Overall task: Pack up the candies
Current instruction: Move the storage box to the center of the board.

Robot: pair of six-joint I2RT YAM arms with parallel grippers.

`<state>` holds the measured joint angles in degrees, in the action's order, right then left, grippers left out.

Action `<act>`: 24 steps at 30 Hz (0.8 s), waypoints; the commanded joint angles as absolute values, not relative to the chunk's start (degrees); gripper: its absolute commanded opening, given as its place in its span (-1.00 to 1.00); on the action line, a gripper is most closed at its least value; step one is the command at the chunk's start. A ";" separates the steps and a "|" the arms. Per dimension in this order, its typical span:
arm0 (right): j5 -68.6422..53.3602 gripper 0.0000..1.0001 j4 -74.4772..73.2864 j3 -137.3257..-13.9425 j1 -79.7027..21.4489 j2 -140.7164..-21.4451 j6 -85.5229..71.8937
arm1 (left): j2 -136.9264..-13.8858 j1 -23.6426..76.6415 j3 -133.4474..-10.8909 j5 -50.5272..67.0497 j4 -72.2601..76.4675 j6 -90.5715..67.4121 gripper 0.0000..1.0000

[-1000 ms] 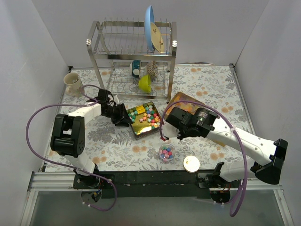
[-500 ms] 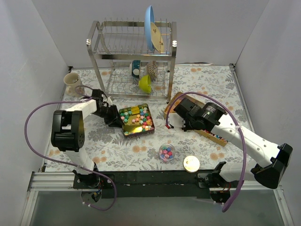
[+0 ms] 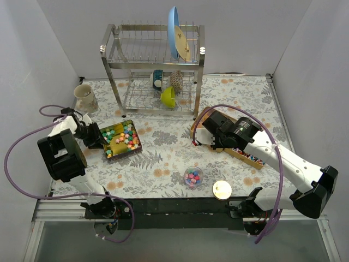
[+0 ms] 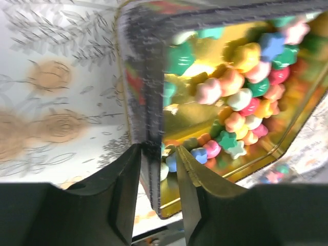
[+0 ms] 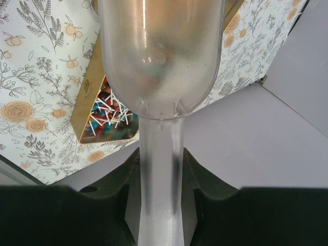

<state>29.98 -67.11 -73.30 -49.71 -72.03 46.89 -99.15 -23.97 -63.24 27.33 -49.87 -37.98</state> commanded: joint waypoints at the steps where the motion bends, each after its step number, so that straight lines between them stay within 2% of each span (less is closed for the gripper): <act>1: 29.71 -0.97 -65.65 -76.72 -48.26 -72.33 46.50 | -90.99 -23.73 -68.28 28.46 -52.82 -32.08 -0.32; 3: 29.62 -0.97 -65.48 -77.34 -47.03 -72.07 46.06 | -88.25 -22.77 -70.31 30.40 -54.31 -30.95 -0.28; 6: 29.27 -0.97 -64.95 -78.75 -42.29 -71.90 44.30 | -82.90 -17.68 -70.40 39.35 -53.45 -25.95 -0.25; 11: 25.58 -0.97 -63.28 -78.32 -32.09 -69.53 39.04 | -77.43 2.17 -67.77 40.52 -47.74 -25.57 -0.18; 18: 22.15 -0.97 -63.81 -74.89 -21.98 -65.31 34.72 | -81.99 21.95 -66.71 37.79 -33.95 -29.80 -0.17; 22: 22.59 -0.97 -64.42 -73.05 -17.24 -61.71 33.75 | -87.88 33.45 -70.04 38.58 -32.34 -22.96 -0.14; 24: 22.50 -0.97 -64.60 -71.73 -15.92 -60.47 33.31 | -90.60 36.11 -73.38 38.67 -32.78 -17.36 -0.12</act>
